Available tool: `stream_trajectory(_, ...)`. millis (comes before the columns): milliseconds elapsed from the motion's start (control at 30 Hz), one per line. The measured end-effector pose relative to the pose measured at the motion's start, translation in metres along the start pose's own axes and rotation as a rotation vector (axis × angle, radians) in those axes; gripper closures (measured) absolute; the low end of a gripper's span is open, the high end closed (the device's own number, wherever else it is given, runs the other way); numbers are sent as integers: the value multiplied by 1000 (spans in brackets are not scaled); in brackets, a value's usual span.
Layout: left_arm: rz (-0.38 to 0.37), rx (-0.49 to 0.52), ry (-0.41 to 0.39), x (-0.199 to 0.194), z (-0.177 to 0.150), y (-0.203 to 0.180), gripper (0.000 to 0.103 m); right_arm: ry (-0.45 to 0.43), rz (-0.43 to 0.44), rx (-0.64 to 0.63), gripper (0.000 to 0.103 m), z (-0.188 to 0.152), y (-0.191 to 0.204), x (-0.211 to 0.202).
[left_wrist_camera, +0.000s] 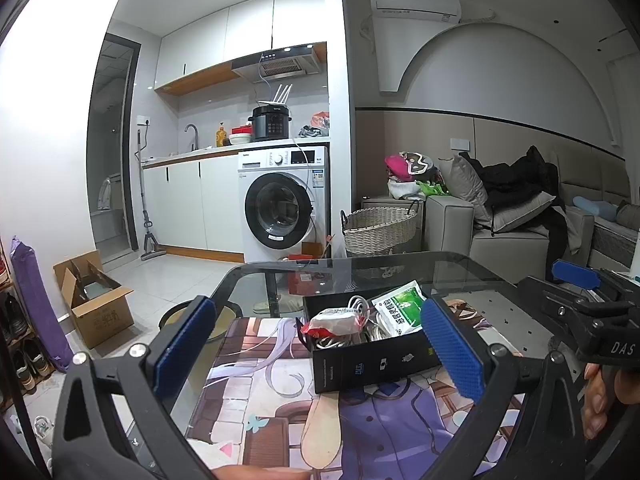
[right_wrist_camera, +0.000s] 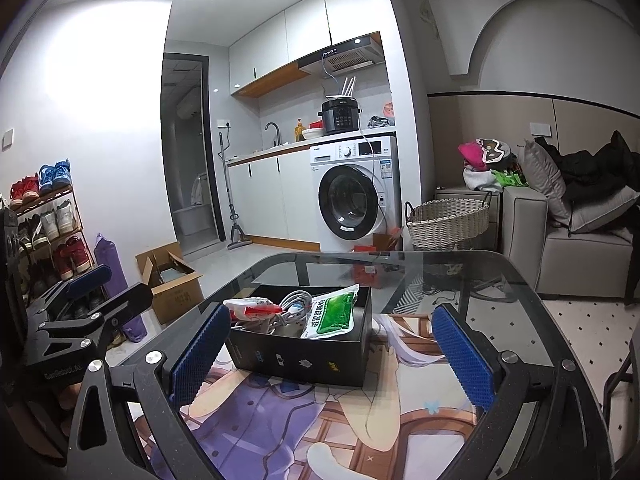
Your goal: Organize soft objects
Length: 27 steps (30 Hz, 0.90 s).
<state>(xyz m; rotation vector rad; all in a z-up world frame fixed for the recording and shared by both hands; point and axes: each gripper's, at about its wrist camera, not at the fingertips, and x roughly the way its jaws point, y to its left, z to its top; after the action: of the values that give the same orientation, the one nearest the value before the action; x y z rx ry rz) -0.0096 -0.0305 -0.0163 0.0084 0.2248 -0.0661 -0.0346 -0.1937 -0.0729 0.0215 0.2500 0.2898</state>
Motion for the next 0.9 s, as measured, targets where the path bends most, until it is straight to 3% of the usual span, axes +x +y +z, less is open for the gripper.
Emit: stream_trajectory(900,7,-5,1,-1,0,1,0,1,1,0,1,1,1,0)
